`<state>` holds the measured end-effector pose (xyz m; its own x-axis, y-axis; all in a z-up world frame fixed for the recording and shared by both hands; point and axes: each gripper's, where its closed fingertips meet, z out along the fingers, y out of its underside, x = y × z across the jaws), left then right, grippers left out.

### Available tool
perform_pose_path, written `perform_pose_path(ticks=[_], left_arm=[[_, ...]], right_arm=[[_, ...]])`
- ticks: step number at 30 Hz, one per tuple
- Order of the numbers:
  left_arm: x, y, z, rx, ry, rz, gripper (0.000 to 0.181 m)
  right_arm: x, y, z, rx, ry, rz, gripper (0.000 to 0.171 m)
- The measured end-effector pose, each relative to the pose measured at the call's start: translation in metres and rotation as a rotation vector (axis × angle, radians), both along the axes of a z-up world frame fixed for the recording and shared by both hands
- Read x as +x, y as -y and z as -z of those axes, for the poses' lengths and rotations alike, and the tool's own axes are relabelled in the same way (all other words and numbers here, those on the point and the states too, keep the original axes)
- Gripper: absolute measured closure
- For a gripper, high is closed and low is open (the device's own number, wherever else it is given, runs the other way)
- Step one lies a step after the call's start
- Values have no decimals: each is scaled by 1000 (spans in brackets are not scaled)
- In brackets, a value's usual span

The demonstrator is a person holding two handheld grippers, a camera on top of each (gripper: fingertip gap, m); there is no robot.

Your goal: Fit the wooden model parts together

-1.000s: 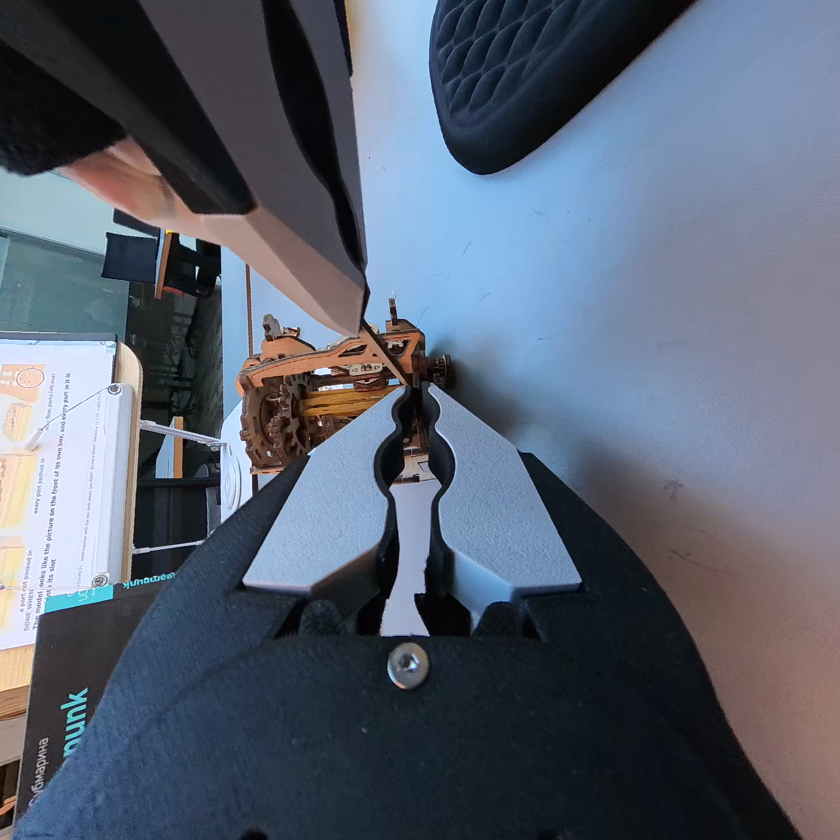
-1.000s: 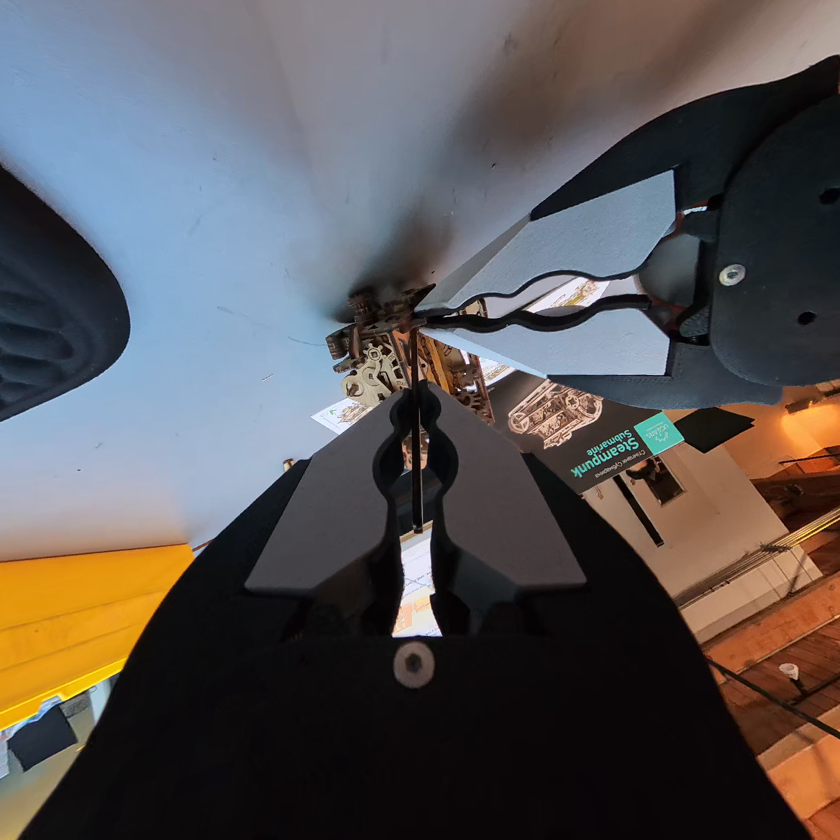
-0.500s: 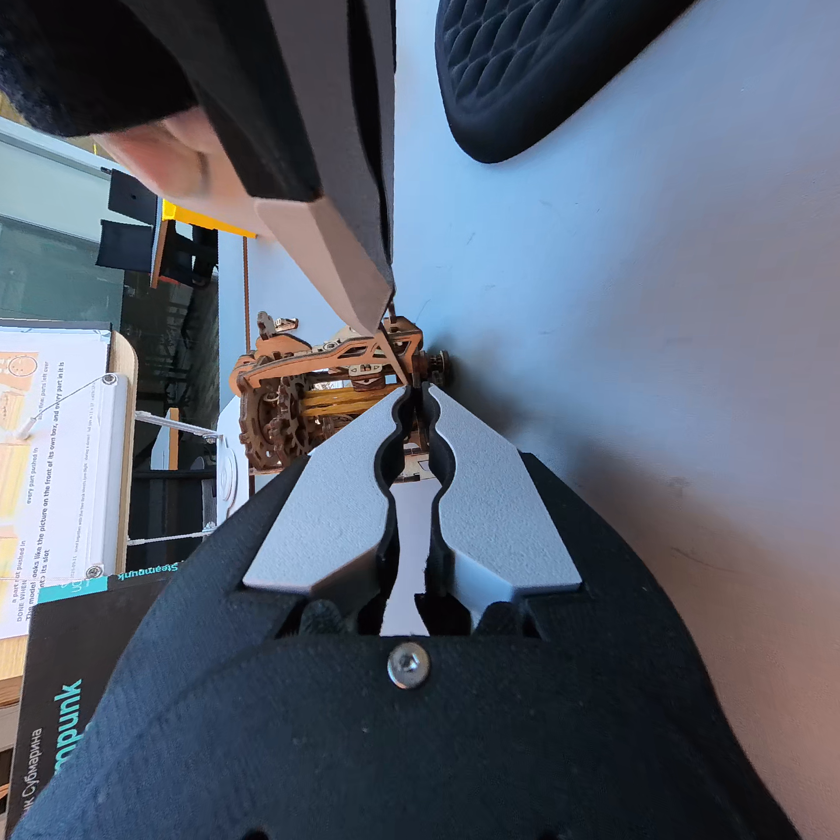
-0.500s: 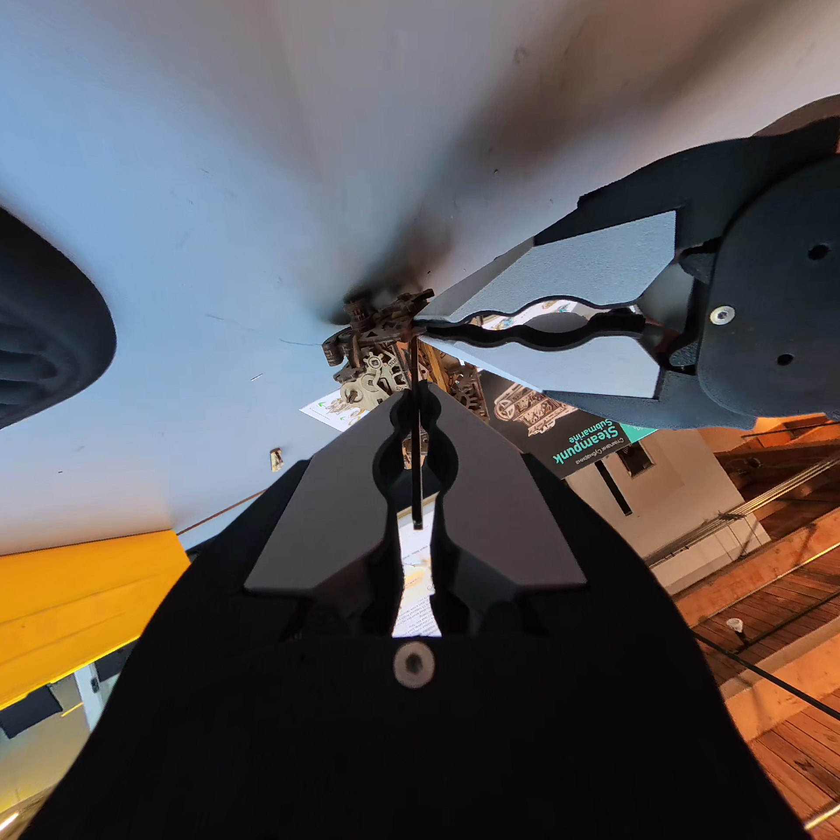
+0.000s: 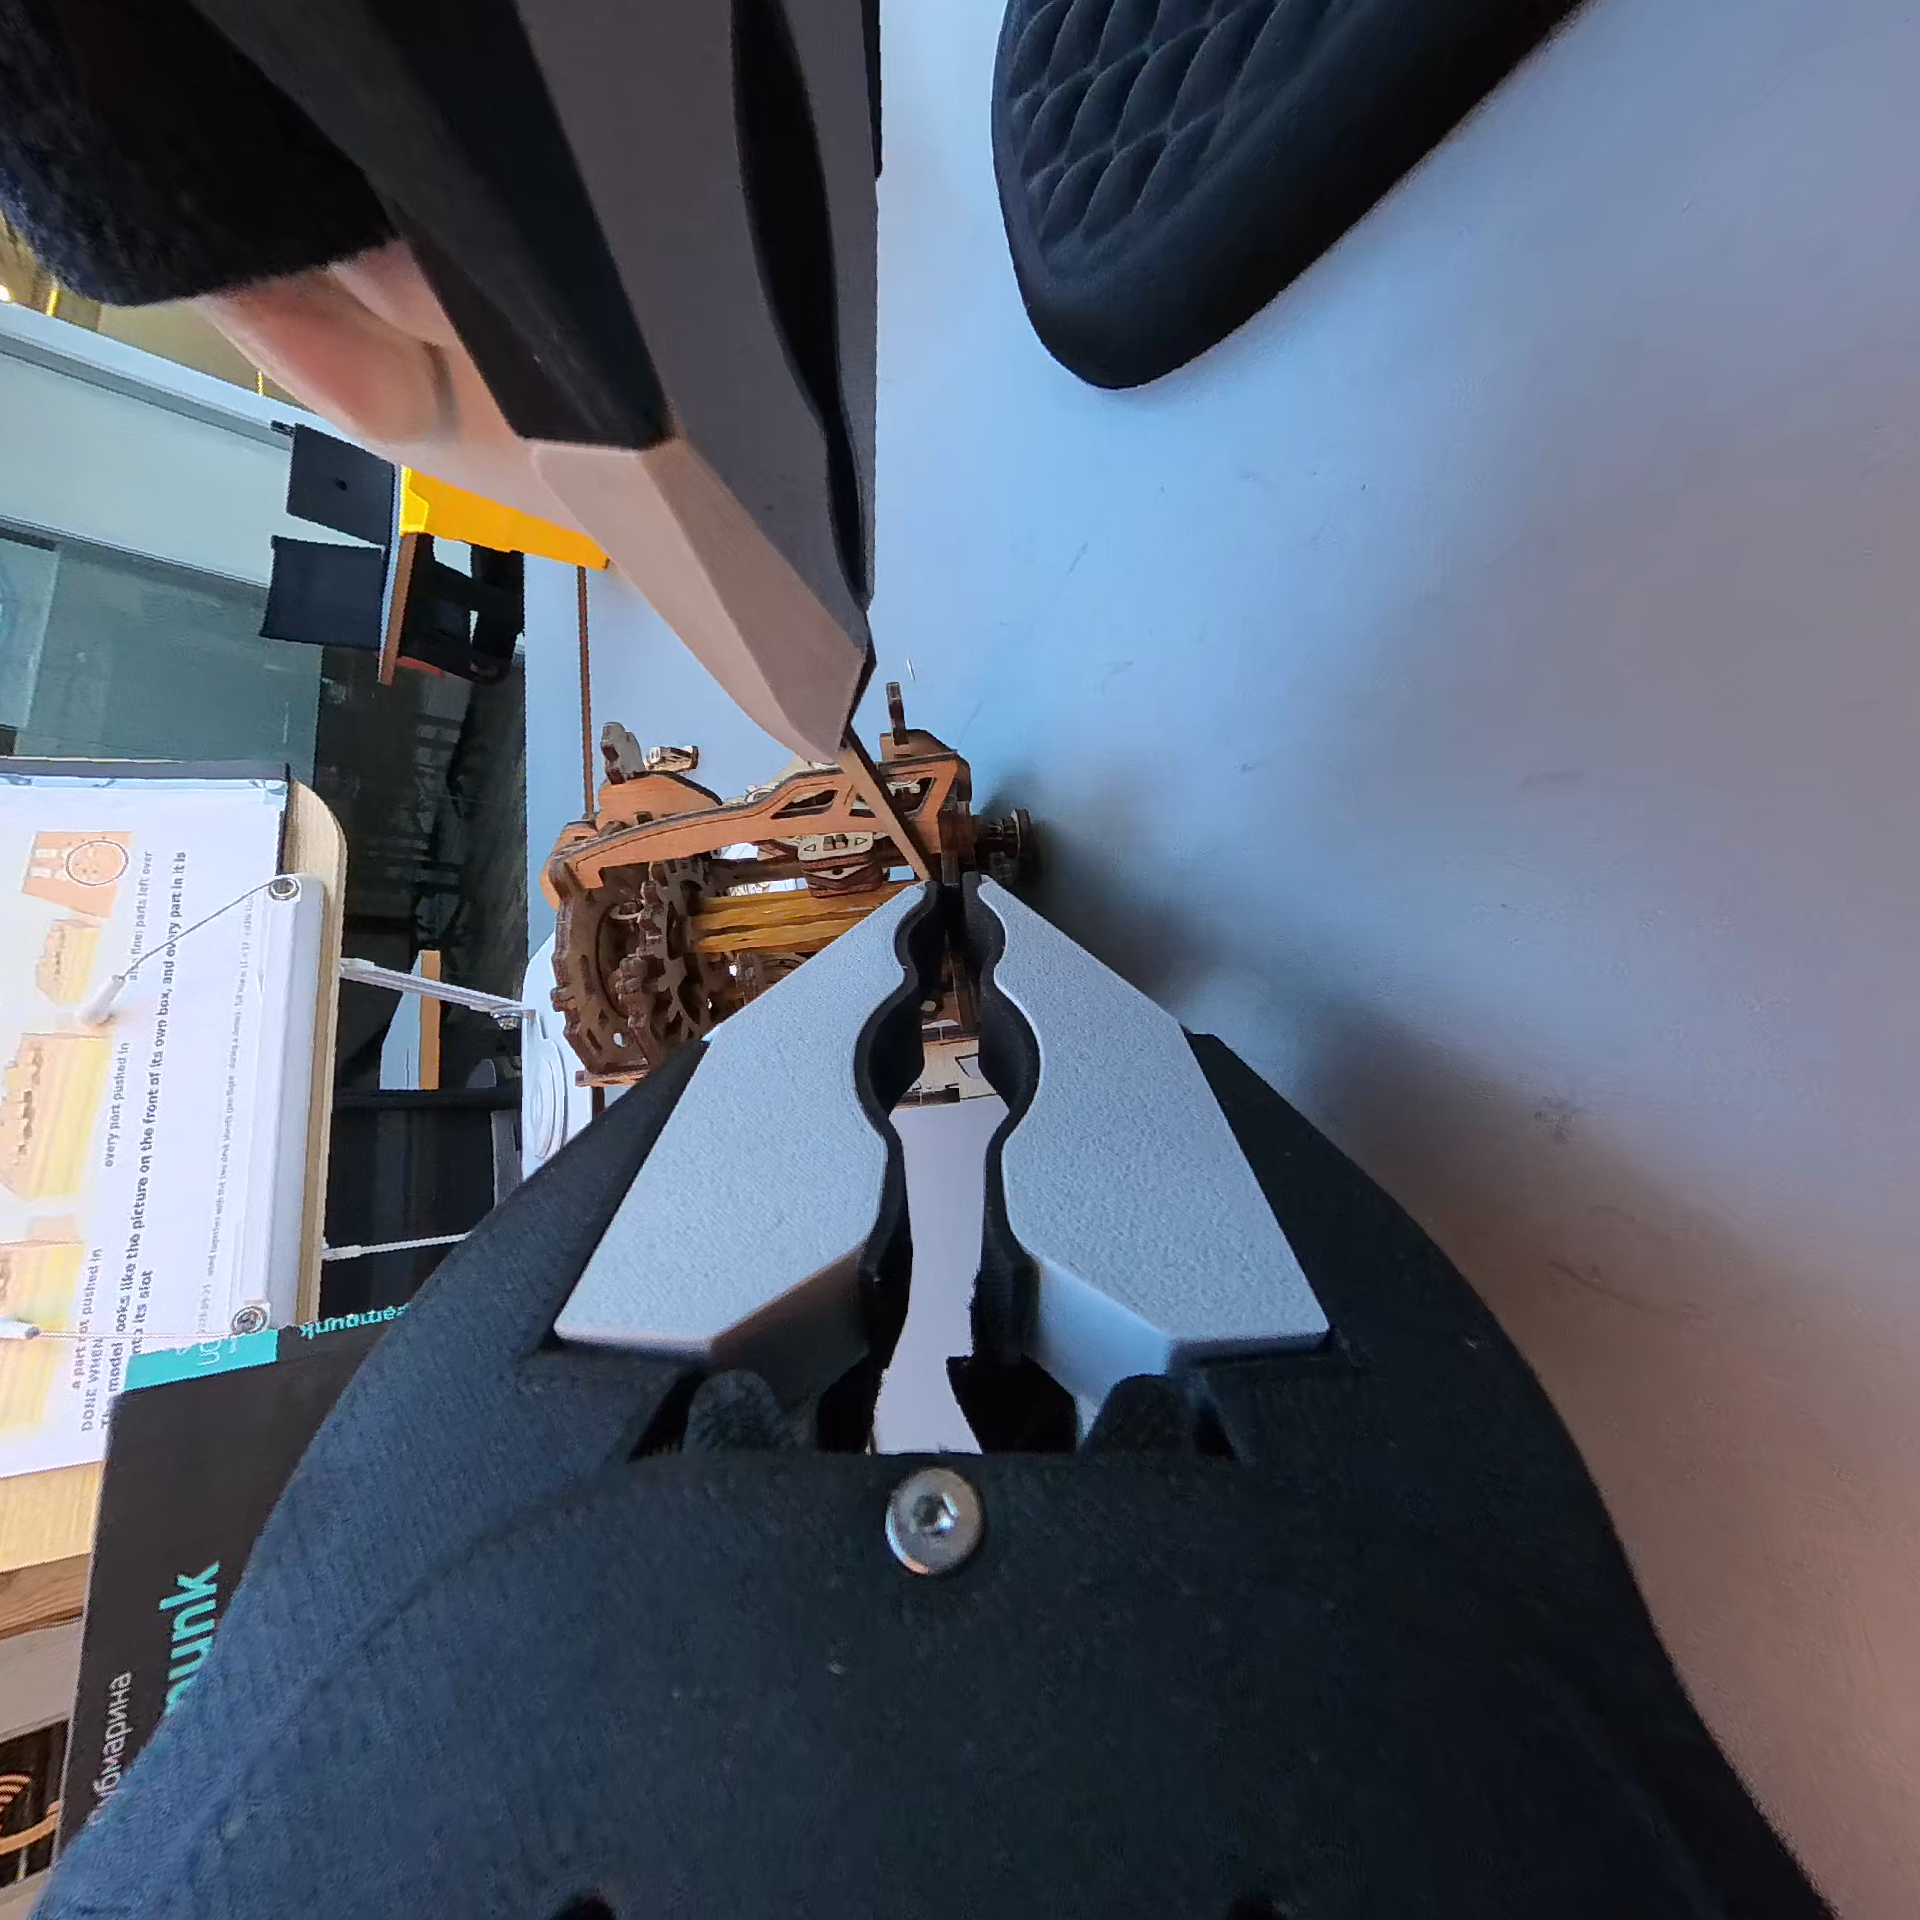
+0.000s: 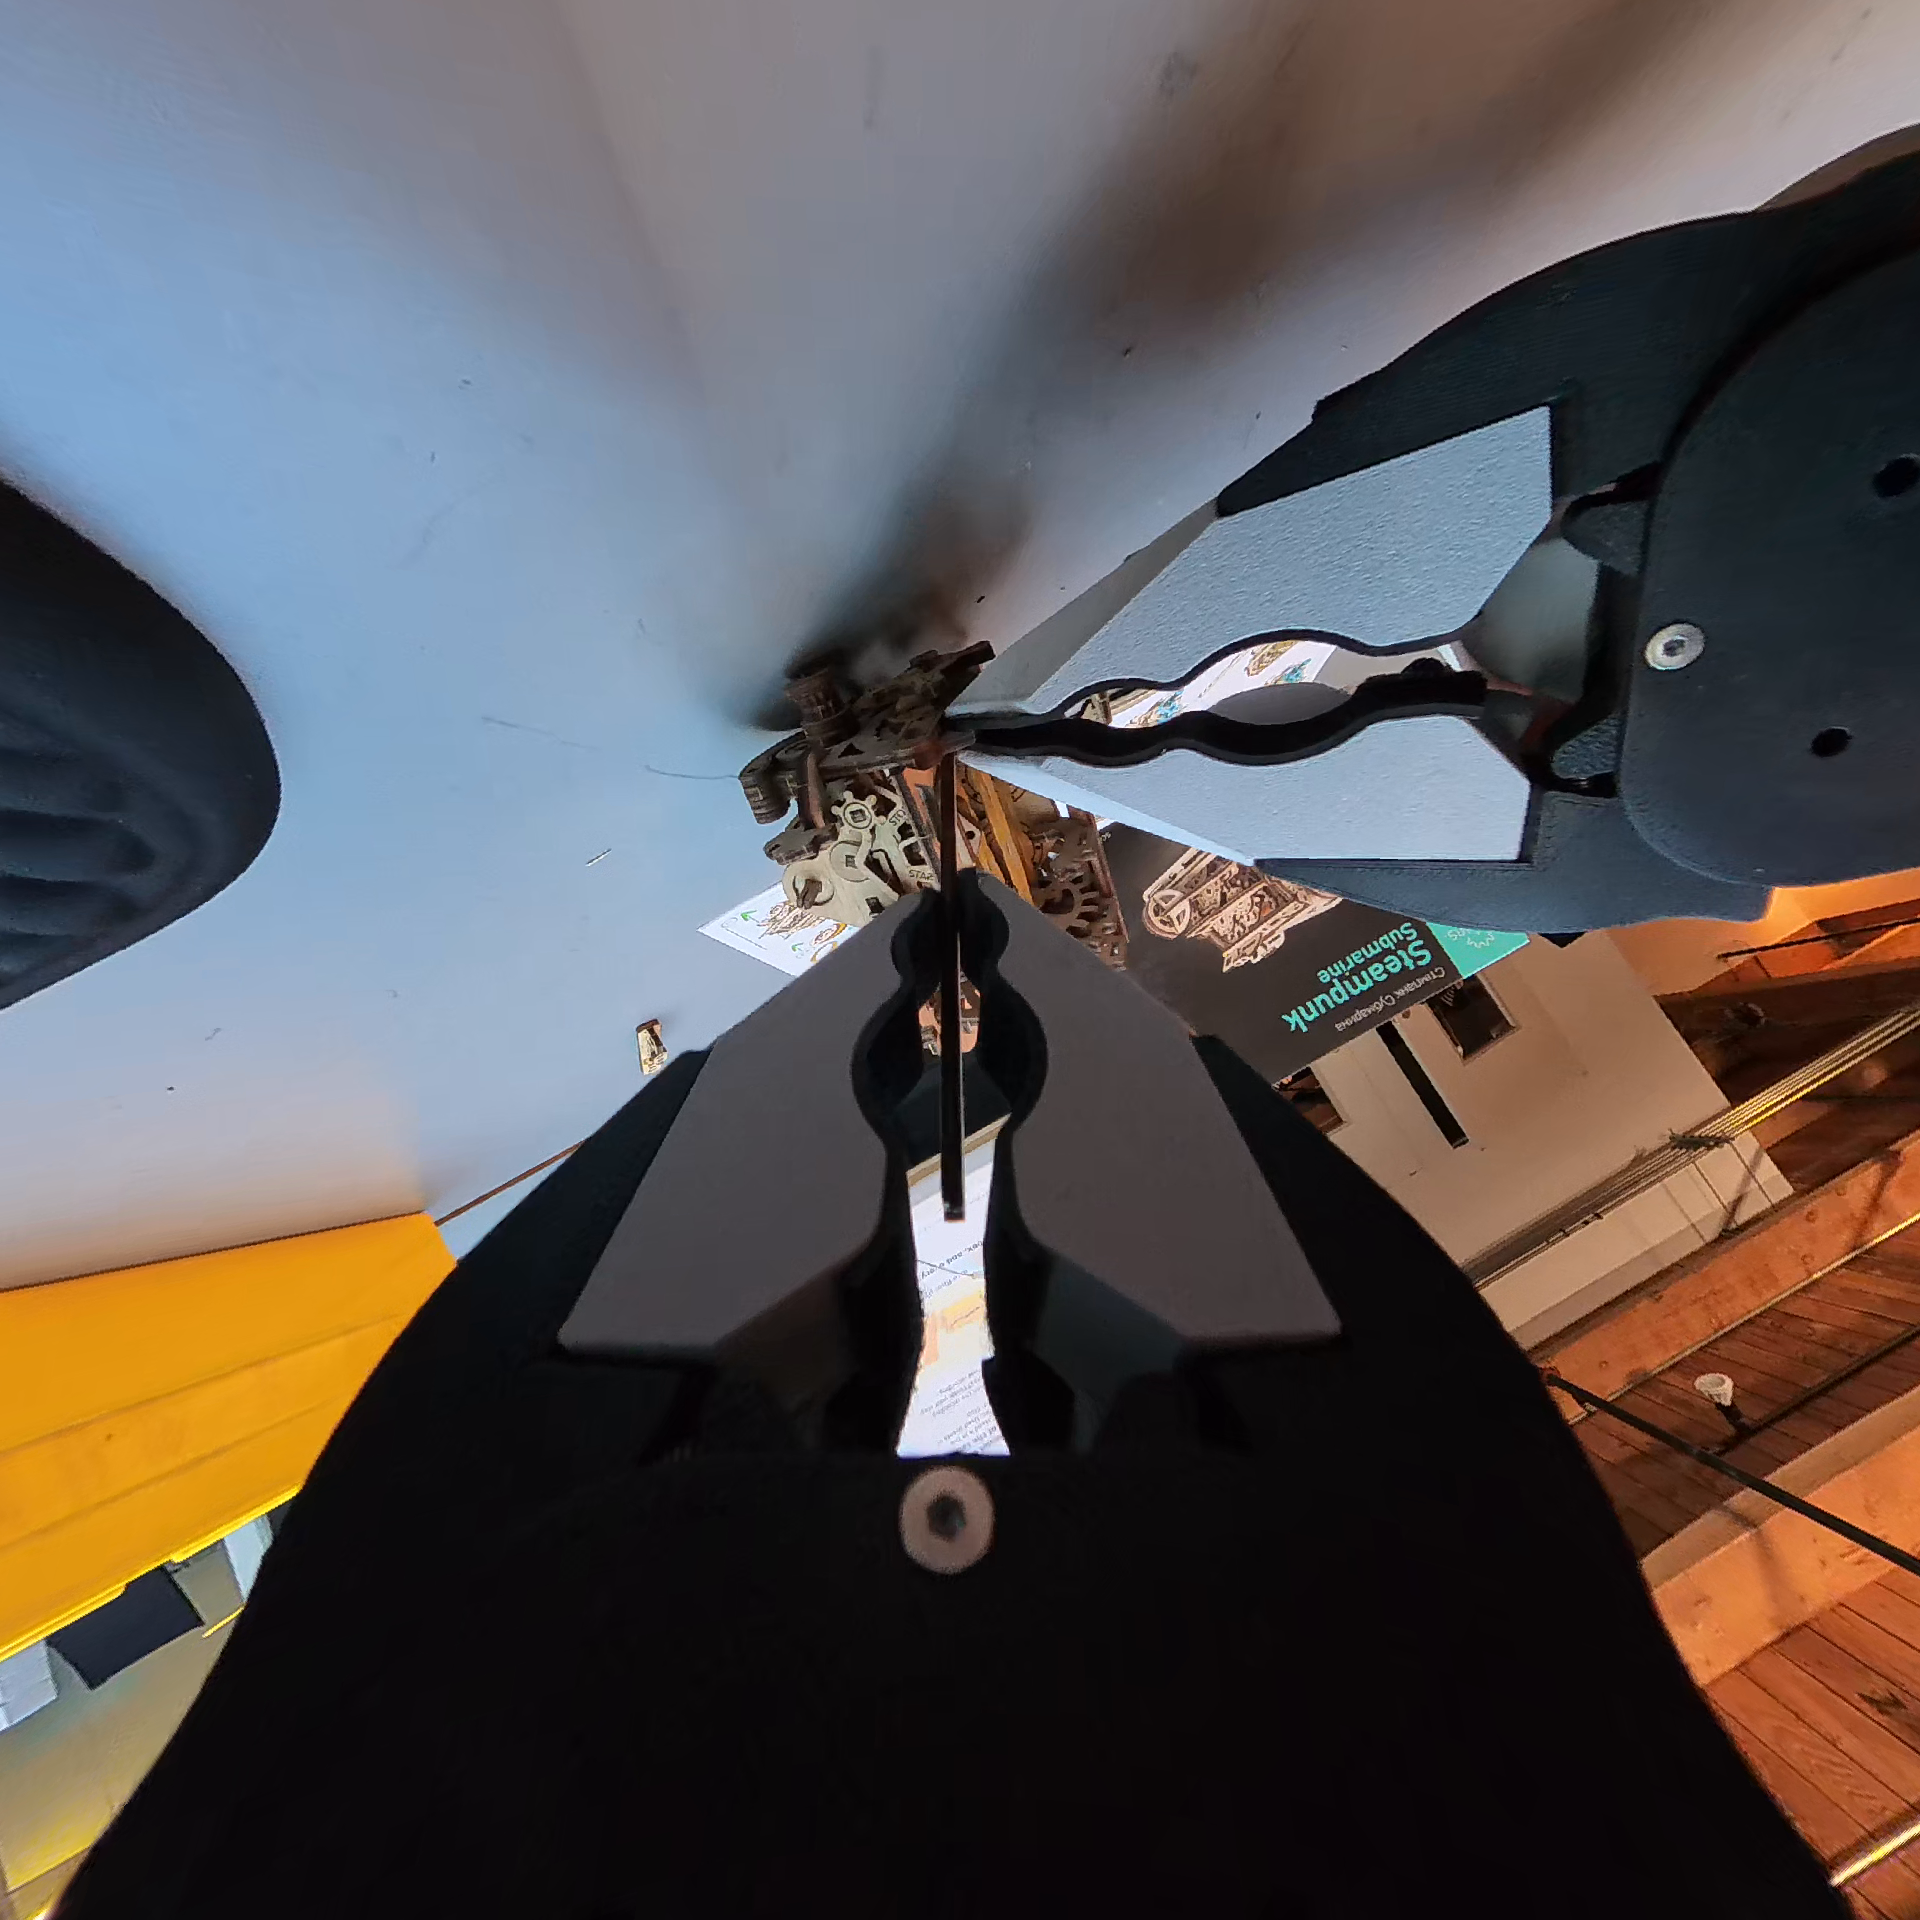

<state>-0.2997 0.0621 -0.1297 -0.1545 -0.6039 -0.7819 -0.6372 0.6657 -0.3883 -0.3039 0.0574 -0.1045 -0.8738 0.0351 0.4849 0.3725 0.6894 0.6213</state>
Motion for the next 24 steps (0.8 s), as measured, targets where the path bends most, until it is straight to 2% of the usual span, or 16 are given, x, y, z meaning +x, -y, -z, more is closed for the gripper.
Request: perform_pose_path(ticks=[10,16,24], left_arm=[[3,0,3,117,-9,25,180],[5,2,1,121,21,39,180],[3,7,-11,133,90,50,160]], right_arm=[[0,0,2,8,3,-1,169],[4,-3,1,8,0,-2,170],[9,-6,3,8,1,0,170]])
